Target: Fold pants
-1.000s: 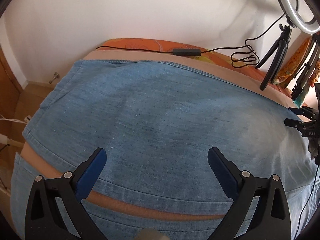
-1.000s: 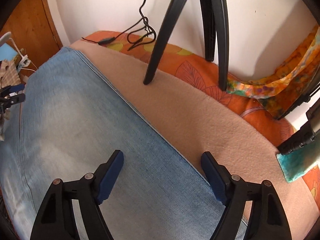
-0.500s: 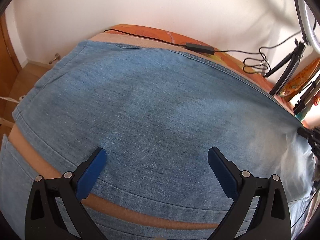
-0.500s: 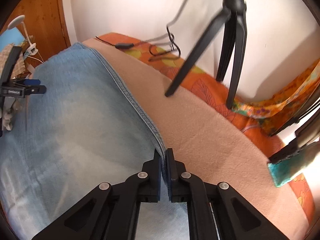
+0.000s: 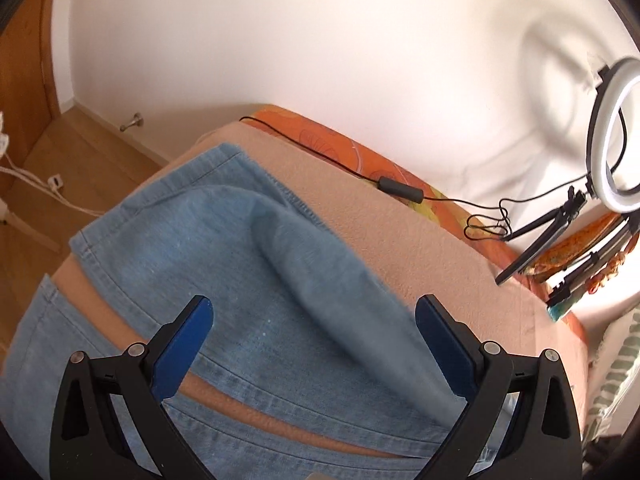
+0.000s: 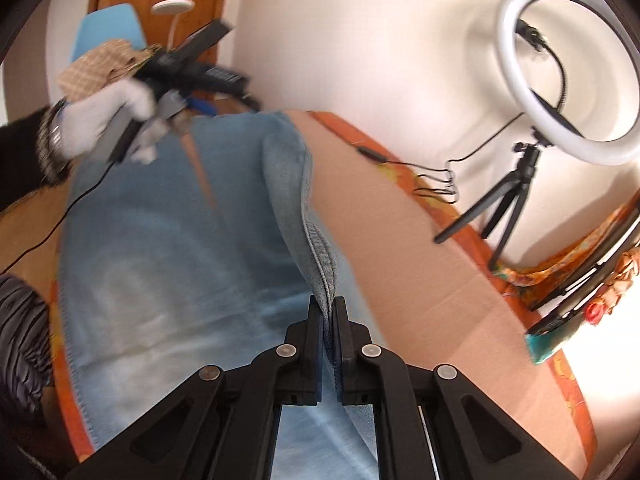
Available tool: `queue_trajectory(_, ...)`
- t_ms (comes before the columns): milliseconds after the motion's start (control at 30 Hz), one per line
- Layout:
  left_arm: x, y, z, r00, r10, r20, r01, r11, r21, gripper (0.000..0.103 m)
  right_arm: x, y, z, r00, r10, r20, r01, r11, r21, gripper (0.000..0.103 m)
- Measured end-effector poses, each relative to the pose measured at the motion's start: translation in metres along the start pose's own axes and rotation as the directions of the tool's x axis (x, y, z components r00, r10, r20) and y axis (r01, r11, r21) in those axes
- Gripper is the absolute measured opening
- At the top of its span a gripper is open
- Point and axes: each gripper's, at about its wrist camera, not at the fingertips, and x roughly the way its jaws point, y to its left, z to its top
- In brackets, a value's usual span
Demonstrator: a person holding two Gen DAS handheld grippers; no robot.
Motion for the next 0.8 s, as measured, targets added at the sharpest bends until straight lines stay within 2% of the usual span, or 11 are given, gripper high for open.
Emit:
queue_trajectory(200, 0.037, -0.049, 0.006, 0.988, 0.086, -0.125, -0.067, 0.986, 0.151, 0.100, 0.005, 0.041, -0.017, 0.997, 0.067, -0.033, -0.069, 0.996, -0.048, 0.001)
queue_trajectory(267, 0.051, -0.058, 0.005, 0.978, 0.154, -0.140, -0.125, 0.973, 0.194, 0.100, 0.007, 0.047, -0.020, 0.996, 0.083, -0.033, -0.084, 0.995, -0.048, 0.001)
queue_trajectory(367, 0.073, -0.070, 0.003, 0.956, 0.248, -0.154, -0.205, 0.946, 0.253, 0.100, 0.006, 0.054, -0.021, 0.996, 0.085, -0.027, -0.087, 0.994, -0.062, 0.001)
queue_trajectory(433, 0.088, -0.071, 0.000, 0.935, 0.316, -0.159, -0.264, 0.923, 0.281, 0.100, 0.004, 0.056, -0.022, 0.995, 0.093, -0.019, -0.094, 0.994, -0.056, 0.001)
queue_trajectory(567, 0.109, -0.060, -0.009, 0.911, 0.361, -0.200, -0.300, 0.912, 0.280, 0.102, -0.003, 0.057, -0.024, 0.996, 0.092, 0.004, -0.092, 0.994, -0.057, 0.001)
queue_trajectory(600, 0.106, -0.056, -0.009, 0.924, 0.338, -0.180, -0.288, 0.923, 0.256, 0.101, -0.004, 0.057, -0.024, 0.996, 0.092, 0.008, -0.092, 0.994, -0.055, 0.001)
queue_trajectory(667, 0.105, -0.048, -0.010, 0.933, 0.312, -0.178, -0.271, 0.937, 0.221, 0.100, -0.005, 0.058, -0.024, 0.996, 0.092, 0.012, -0.091, 0.995, -0.051, 0.001)
queue_trajectory(700, 0.104, -0.045, -0.010, 0.944, 0.281, -0.175, -0.245, 0.948, 0.202, 0.092, -0.006, 0.059, -0.023, 0.996, 0.090, 0.012, -0.089, 0.995, -0.051, 0.001)
queue_trajectory(767, 0.097, -0.042, -0.011, 0.953, 0.267, -0.144, -0.235, 0.950, 0.206, 0.078, -0.004, 0.057, -0.023, 0.996, 0.084, 0.012, -0.084, 0.995, -0.053, 0.001)
queue_trajectory(800, 0.093, -0.043, -0.012, 0.958, 0.256, -0.127, -0.225, 0.950, 0.216, 0.058, -0.004, 0.057, -0.022, 0.997, 0.080, 0.012, -0.079, 0.995, -0.053, 0.001)
